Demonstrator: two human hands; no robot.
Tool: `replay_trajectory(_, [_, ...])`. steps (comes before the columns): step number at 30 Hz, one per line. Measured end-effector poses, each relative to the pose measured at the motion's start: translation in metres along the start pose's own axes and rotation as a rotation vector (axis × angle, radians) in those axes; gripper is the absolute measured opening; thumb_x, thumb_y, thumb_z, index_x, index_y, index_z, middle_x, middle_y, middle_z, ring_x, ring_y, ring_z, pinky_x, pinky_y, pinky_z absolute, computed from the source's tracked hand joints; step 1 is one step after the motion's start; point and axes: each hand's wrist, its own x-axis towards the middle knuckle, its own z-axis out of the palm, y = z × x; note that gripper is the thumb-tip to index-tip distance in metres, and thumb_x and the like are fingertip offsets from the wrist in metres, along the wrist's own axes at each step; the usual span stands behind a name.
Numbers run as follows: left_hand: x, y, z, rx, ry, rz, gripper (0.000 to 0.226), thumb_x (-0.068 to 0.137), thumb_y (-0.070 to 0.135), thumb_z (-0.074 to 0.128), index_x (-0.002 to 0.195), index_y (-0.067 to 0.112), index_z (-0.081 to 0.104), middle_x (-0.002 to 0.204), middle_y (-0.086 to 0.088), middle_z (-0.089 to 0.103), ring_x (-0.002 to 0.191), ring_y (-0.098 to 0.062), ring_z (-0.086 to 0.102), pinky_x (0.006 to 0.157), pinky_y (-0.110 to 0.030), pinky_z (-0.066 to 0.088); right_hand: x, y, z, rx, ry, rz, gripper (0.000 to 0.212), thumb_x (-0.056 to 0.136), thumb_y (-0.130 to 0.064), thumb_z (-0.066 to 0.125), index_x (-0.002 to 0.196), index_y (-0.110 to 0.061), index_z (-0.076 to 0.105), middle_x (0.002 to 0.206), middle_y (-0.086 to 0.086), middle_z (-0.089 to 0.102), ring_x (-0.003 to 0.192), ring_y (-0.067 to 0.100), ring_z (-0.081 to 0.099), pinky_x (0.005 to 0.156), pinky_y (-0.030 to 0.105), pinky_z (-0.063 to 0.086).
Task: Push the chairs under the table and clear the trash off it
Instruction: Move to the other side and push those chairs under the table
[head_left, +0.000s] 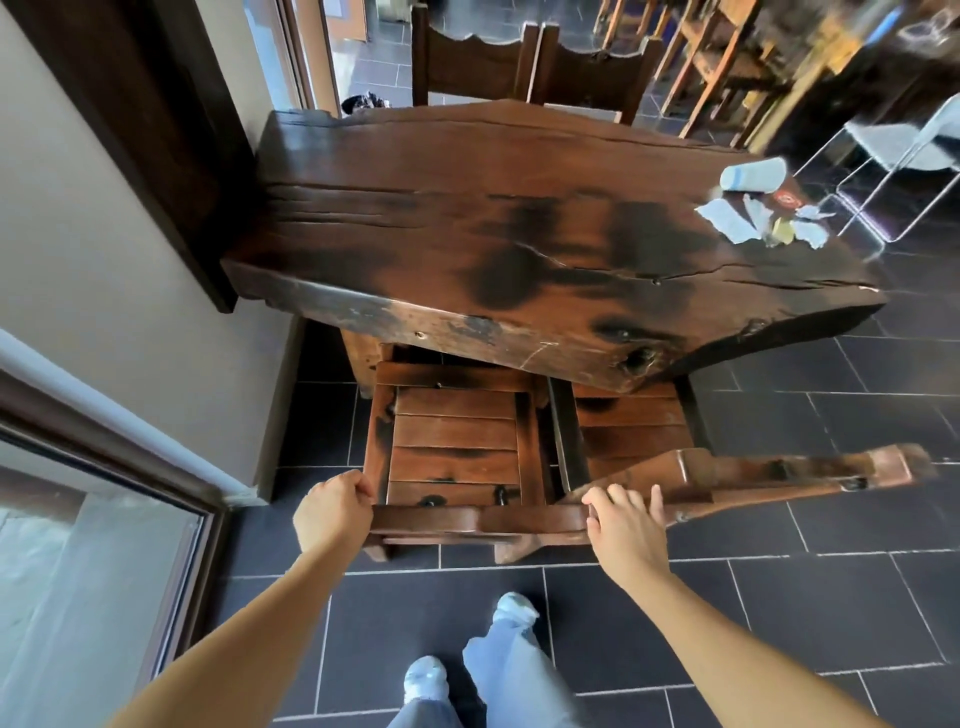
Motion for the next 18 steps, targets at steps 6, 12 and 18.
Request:
replay_trajectory(6, [-0.002,-0.008,-0.005,0.053,-0.001,0.024,0.023,0.087,0.018,0.05,0.093,0.031,0.069,0.096,0.0,0.072,0.089,-0.027,0.063,0.066,-0.029,0.044,-0.036,-0.005,0.002,0.031,-0.056,0.054,0.03,0.057,-0.021,0.085,0.08,-0.026,0.065,0.075,-0.002,0.062,0.077,0.026,0.063,0.088,0.052,0.048])
replay_trajectory(12, [-0.002,-0.01,-0.001,0.024,0.061,0.035,0.02,0.082,0.016,0.052,0.078,0.027,0.067,0.08,-0.003,0.07,0.068,-0.025,0.054,0.06,-0.028,0.042,-0.04,-0.007,0.009,0.054,-0.01,0.076,0.035,0.055,-0.02,0.084,0.084,-0.023,0.064,0.086,0.003,0.063,0.084,0.03,0.063,0.09,0.054,0.048])
replay_trajectory(18, [-0.003,-0.008,0.0,0.014,0.067,-0.008,0.02,0.084,0.018,0.049,0.077,0.031,0.063,0.077,-0.001,0.067,0.068,-0.022,0.05,0.06,-0.029,0.039,-0.036,-0.001,0.019,0.031,0.013,-0.023,0.054,0.054,-0.02,0.089,0.104,-0.018,0.066,0.117,0.011,0.064,0.114,0.032,0.059,0.095,0.056,0.045])
